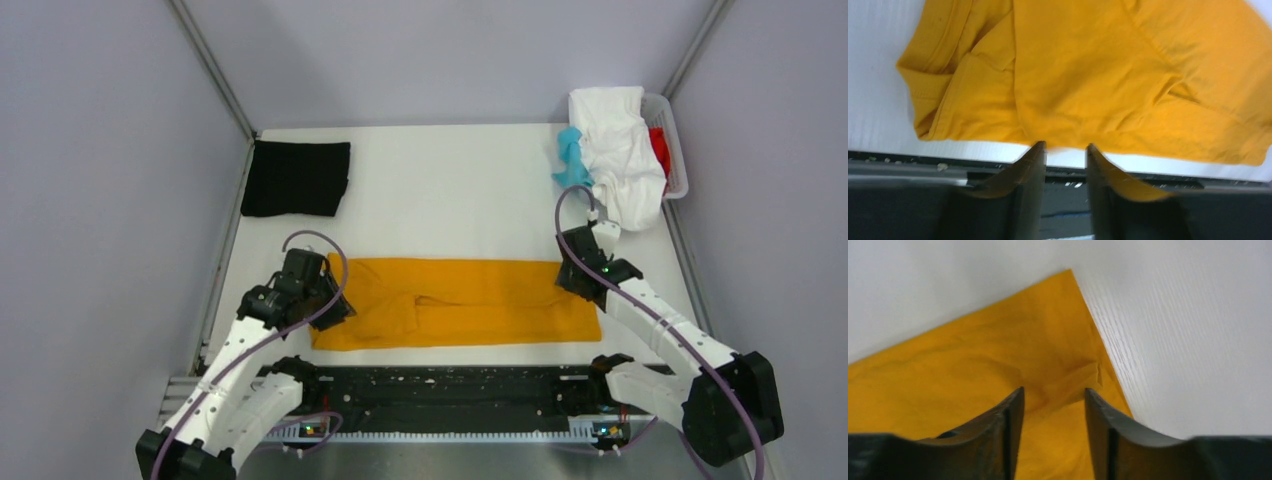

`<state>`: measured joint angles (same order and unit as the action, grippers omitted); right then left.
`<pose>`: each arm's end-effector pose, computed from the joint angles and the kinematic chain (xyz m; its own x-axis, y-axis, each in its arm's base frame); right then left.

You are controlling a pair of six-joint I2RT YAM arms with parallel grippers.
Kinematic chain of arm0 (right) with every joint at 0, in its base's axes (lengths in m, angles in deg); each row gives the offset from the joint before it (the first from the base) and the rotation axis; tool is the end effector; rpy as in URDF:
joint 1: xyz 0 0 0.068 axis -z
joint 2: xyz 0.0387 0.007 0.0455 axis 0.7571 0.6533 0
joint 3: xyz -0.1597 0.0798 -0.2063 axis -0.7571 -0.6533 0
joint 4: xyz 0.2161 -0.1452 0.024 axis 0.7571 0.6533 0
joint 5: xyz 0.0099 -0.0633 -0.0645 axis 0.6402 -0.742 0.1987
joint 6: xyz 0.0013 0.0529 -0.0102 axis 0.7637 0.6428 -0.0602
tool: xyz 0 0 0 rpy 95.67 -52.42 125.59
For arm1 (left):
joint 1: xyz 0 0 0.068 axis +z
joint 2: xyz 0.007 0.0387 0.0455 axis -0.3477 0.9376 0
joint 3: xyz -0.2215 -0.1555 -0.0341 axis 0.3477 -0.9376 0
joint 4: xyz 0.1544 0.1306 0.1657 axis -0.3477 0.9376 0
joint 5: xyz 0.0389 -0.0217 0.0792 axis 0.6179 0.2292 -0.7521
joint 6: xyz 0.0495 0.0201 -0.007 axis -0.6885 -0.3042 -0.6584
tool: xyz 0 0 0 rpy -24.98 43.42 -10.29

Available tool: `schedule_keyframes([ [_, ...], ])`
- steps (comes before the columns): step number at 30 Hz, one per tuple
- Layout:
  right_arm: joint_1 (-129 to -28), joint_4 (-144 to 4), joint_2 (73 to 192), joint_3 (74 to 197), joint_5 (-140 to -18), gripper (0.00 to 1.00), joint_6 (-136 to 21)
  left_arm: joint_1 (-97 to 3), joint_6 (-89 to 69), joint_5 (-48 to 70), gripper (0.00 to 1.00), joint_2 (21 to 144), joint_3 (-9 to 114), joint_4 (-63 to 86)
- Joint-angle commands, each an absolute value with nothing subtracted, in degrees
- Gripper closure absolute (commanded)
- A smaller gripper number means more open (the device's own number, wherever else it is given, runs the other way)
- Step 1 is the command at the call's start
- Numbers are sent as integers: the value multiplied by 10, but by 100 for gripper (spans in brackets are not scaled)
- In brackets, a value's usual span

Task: Fold and stack the t-shirts
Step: Fold the other side of the tshirt into a rectangle, then rotate the tshirt 90 degrees

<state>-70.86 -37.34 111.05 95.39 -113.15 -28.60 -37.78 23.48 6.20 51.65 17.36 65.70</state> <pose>0.1851 0.0562 0.2081 -0.6930 0.2824 -0.6634 0.3686 0.9295 0.0107 0.1311 -0.0435 0.2338 -0.8087 -0.4887 -0.3274 -0.3468 0.8457 -0.4057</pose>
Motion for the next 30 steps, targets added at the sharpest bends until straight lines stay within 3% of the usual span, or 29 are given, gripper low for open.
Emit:
schedule_keyframes([
  [1,-715,-272,1104,961,-1213,45,-198,-380,282,56,45,485,168,708],
  [3,-715,-250,1096,970,-1228,27,-184,-380,283,50,22,470,185,724],
  [5,-715,-253,1088,982,-1222,16,-186,-381,278,40,4,461,207,730],
  [6,-715,-269,1083,988,-1210,13,-196,-381,275,36,2,460,215,725],
  [10,-714,-341,1078,1004,-1155,2,-280,-380,265,70,1,493,203,631],
  [18,-714,-553,1156,939,-832,1,-352,-381,303,169,1,730,166,346],
  [22,-715,-582,1192,920,-830,1,-365,-382,306,180,1,877,226,284],
  [30,-717,-548,1199,889,-809,1,-386,-388,278,195,1,1174,464,318],
])
